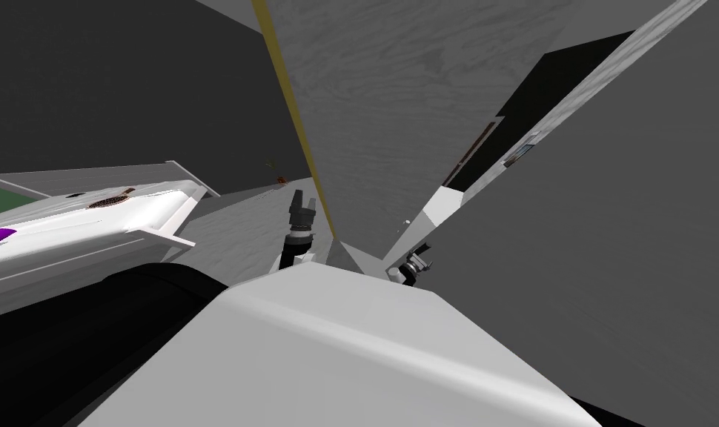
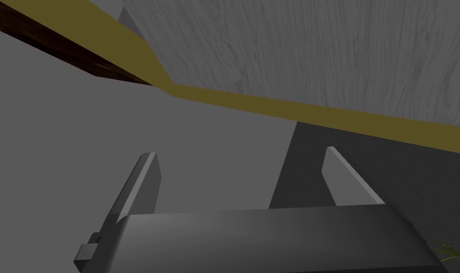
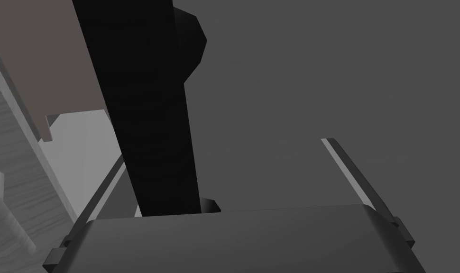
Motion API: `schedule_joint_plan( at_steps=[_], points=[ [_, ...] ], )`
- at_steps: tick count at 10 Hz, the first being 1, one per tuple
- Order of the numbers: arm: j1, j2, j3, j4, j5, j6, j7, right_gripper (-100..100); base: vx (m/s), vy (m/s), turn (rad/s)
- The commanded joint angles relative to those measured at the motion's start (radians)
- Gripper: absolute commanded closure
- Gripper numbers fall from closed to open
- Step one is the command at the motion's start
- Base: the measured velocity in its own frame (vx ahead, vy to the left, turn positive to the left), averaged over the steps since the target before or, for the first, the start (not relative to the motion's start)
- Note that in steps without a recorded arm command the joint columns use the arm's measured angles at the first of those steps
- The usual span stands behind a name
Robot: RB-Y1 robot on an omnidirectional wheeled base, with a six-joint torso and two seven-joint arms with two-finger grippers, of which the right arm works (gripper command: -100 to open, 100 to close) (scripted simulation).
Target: Push the door open
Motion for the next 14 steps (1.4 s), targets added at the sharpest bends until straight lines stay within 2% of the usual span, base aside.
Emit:
schedule_joint_plan(
  at_steps=[1, 2, 5, 6, 7, 12, 14],
  points=[
    [0.018, -0.033, -0.012, -0.001, 0.004, -0.008, 0.001, 100, 0.000, 0.001, 0.025],
    [0.002, -0.016, -0.033, 0.006, -0.025, -0.026, 0.006, 100, 0.058, -0.055, 0.217],
    [-0.004, -0.027, -0.063, 0.019, -0.049, -0.050, 0.012, 100, 0.060, -0.111, 0.107],
    [-0.004, -0.027, -0.063, 0.019, -0.049, -0.050, 0.012, 100, 0.044, -0.062, -0.014],
    [-0.009, -0.035, -0.088, 0.028, -0.069, -0.069, 0.018, 100, 0.049, -0.097, 0.136],
    [-0.009, -0.035, -0.088, 0.028, -0.069, -0.069, 0.018, 100, 0.012, -0.030, 0.013],
    [-0.012, -0.039, -0.100, 0.034, -0.079, -0.079, 0.021, 100, 0.006, -0.021, 0.048]
  ],
)
